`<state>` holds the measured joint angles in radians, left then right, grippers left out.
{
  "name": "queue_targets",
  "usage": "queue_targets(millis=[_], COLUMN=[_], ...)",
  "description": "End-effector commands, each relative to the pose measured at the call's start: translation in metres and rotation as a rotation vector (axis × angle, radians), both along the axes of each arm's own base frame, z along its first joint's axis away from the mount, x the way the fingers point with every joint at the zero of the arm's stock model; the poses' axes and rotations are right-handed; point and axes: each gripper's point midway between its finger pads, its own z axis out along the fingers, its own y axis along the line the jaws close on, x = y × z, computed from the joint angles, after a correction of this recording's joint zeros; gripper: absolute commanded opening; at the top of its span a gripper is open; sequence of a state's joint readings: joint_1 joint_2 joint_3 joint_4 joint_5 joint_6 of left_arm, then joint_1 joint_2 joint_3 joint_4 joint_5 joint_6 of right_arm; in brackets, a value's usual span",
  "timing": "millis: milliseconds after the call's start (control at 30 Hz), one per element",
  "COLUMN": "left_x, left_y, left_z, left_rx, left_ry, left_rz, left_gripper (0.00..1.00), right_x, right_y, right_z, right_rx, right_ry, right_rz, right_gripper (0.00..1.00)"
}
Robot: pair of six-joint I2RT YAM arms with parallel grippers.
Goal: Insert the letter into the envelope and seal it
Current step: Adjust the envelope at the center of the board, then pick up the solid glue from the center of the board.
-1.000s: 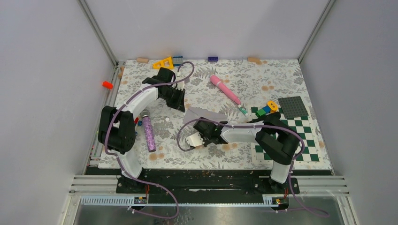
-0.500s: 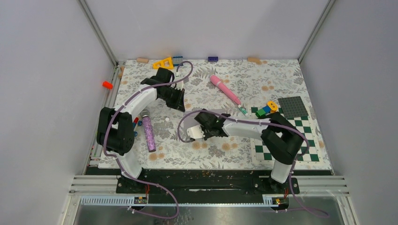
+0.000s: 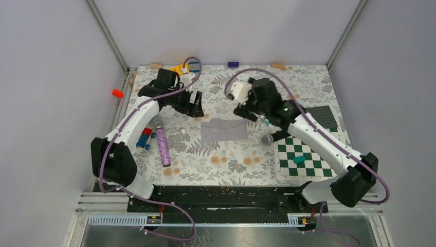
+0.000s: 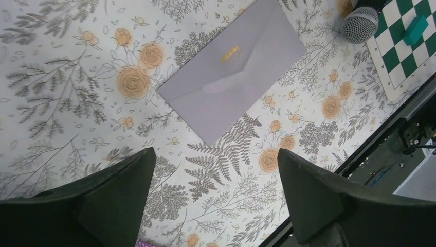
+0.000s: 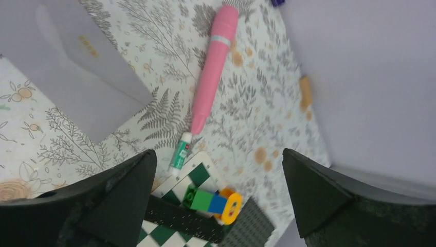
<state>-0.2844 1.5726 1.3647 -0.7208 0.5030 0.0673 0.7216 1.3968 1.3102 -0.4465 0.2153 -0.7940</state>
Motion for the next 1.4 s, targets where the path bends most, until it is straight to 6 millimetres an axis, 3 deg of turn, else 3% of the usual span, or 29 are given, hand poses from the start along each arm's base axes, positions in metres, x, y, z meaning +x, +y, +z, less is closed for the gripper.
queue_targets(millis=[0, 100, 267, 533, 733, 1000, 1367], left_x=[-0.001, -0.014, -0.031, -0.049, -0.048, -0.051, -0.053], left_y=[0.016, 0.027, 0.038, 0.029, 0.025, 0.022, 0.020], left_z=[0.056, 0.075, 0.073, 0.065, 0.060, 0.063, 0.063], left_rx=[0.014, 0.032, 0.003, -0.084, -0.112, -0.134, -0.157], left_ry=[-0.184, -0.250, -0.234, -0.211, -0.185, -0.185, -0.175], left_rz=[-0.006, -0.040, -0.049, -0.096, -0.107, -0.107, -0.119], left_gripper=[0.97, 0.99, 0.99, 0.99, 0.99, 0.99, 0.99], right_x=[0.004, 0.020, 0.041, 0.053, 0.051, 0.044, 0.037], right_y=[-0.032, -0.054, -0.080, -0.103, -0.114, -0.127, -0.123], right_z=[0.004, -0.005, -0.043, -0.113, -0.150, -0.189, -0.212], right_rx=[0.299, 0.451, 0.516, 0.366, 0.249, 0.145, 0.127], right_ry=[0.162, 0.264, 0.397, 0.557, 0.627, 0.697, 0.793], right_rz=[-0.177, -0.274, -0.396, -0.460, -0.478, -0.515, -0.516], right_gripper=[1.00, 1.00, 0.92, 0.79, 0.70, 0.66, 0.58])
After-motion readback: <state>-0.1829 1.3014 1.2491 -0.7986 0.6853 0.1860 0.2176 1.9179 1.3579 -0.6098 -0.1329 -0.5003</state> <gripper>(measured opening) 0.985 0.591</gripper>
